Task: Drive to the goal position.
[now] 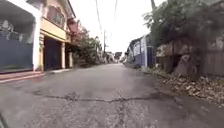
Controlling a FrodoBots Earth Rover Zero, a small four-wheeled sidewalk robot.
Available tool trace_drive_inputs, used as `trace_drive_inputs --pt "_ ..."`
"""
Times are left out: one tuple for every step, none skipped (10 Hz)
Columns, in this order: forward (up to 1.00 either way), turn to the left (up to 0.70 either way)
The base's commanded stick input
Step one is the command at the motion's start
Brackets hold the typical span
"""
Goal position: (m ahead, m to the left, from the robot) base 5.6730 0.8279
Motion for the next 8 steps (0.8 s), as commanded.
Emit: trace_drive_inputs --pt "0.85 0.09" --pt "0.85 0.09" --pt "0.85 0.09" --pt "0.85 0.09" --pt "0.85 0.09" --pt "0.85 0.09" --pt "0.85 0.09" --pt "0.85 0.09"
